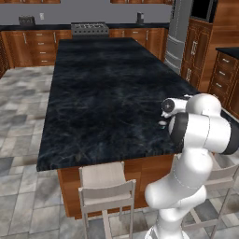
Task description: Stack the yogurt containers by placing the smaller containers on top of the larger containers.
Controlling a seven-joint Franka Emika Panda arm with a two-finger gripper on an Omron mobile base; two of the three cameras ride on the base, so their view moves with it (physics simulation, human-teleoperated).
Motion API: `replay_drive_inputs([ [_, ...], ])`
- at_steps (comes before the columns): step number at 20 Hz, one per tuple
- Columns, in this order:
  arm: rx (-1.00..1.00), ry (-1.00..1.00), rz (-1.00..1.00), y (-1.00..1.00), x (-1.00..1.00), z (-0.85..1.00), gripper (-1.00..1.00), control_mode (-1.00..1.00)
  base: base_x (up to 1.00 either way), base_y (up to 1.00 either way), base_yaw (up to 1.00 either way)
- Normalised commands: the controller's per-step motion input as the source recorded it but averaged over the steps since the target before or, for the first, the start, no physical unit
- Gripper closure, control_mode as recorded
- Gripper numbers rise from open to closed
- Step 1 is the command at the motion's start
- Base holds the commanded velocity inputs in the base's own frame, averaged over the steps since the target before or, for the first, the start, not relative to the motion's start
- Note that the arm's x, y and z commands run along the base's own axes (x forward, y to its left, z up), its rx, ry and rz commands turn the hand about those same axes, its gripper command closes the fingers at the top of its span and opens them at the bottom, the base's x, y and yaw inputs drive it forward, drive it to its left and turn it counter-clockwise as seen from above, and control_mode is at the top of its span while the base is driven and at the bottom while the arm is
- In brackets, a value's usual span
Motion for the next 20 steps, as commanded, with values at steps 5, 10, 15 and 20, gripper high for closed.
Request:
replay_drive_inputs([
  [5, -0.01, -0.02, 0.00, -0.11, -0.03, -0.23, 1.00, -1.00, 0.00, 0.00, 0.00],
  [10, 0.00, -0.01, 0.00, -0.13, 0.04, -0.18, 1.00, -1.00, 0.00, 0.00, 0.00],
  [15, 0.00, 0.00, 0.00, -0.11, 0.12, -0.20, 1.00, -1.00, 0.00, 0.00, 0.00],
  [20, 0.00, 0.00, 0.00, -0.10, 0.16, -0.17, 1.00, -1.00, 0.00, 0.00, 0.00],
])
